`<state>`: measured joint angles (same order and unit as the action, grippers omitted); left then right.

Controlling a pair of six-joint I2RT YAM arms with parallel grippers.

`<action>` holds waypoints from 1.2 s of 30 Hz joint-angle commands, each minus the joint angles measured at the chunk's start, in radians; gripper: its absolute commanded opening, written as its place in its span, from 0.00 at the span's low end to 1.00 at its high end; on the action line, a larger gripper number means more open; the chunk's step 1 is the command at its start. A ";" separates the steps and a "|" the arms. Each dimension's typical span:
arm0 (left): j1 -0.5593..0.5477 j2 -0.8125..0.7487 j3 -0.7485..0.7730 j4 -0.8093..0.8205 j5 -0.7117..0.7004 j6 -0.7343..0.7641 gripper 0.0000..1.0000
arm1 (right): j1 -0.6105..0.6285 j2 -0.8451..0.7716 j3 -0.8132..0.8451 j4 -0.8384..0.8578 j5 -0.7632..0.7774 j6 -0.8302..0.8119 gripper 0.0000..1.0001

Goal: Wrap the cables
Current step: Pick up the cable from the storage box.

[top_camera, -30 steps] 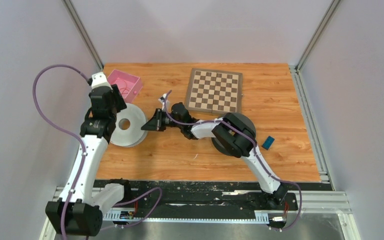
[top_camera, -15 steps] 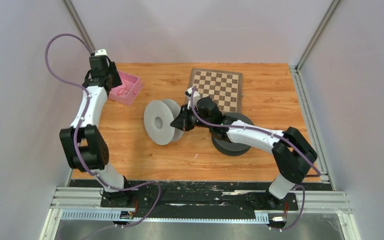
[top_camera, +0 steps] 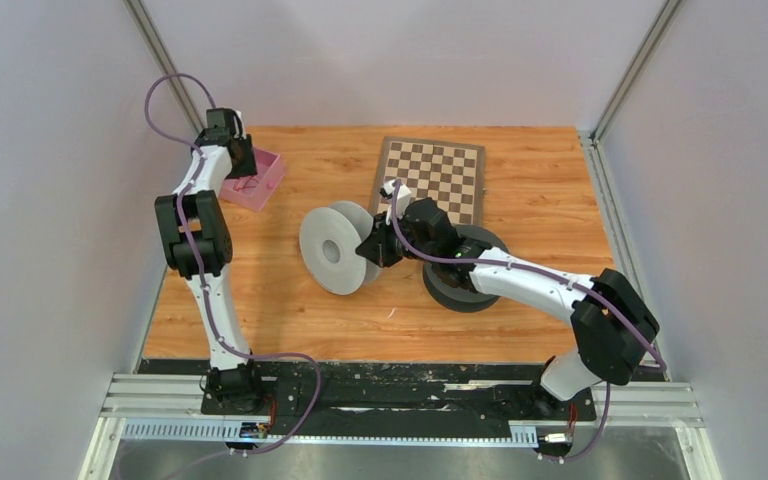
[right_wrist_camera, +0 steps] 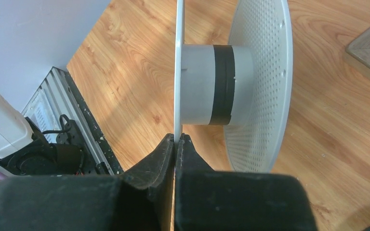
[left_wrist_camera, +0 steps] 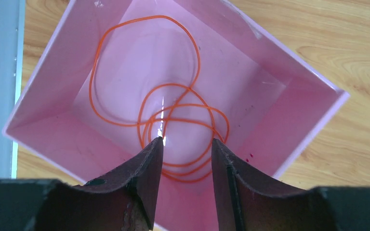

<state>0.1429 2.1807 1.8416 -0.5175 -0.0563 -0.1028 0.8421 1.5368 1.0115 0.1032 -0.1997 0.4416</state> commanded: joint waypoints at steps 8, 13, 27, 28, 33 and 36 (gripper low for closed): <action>0.026 0.126 0.085 -0.077 0.032 0.015 0.51 | 0.004 -0.050 0.031 0.010 0.022 -0.049 0.00; 0.027 0.167 0.128 -0.112 0.042 0.017 0.47 | 0.003 -0.040 0.038 0.009 0.024 -0.049 0.00; 0.027 -0.014 0.106 -0.015 -0.001 0.034 0.00 | 0.003 -0.023 0.052 0.010 0.039 -0.053 0.00; 0.026 -0.028 0.095 -0.004 -0.004 0.024 0.00 | 0.004 -0.020 0.054 0.010 0.039 -0.053 0.00; 0.027 -0.078 0.061 0.046 -0.038 -0.007 0.00 | 0.004 -0.016 0.055 0.010 0.035 -0.051 0.00; 0.027 -0.082 0.057 0.052 -0.043 -0.015 0.00 | 0.004 -0.021 0.050 0.010 0.045 -0.058 0.00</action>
<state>0.1642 2.1529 1.9099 -0.5278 -0.0723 -0.0921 0.8425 1.5299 1.0183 0.0845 -0.1848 0.4118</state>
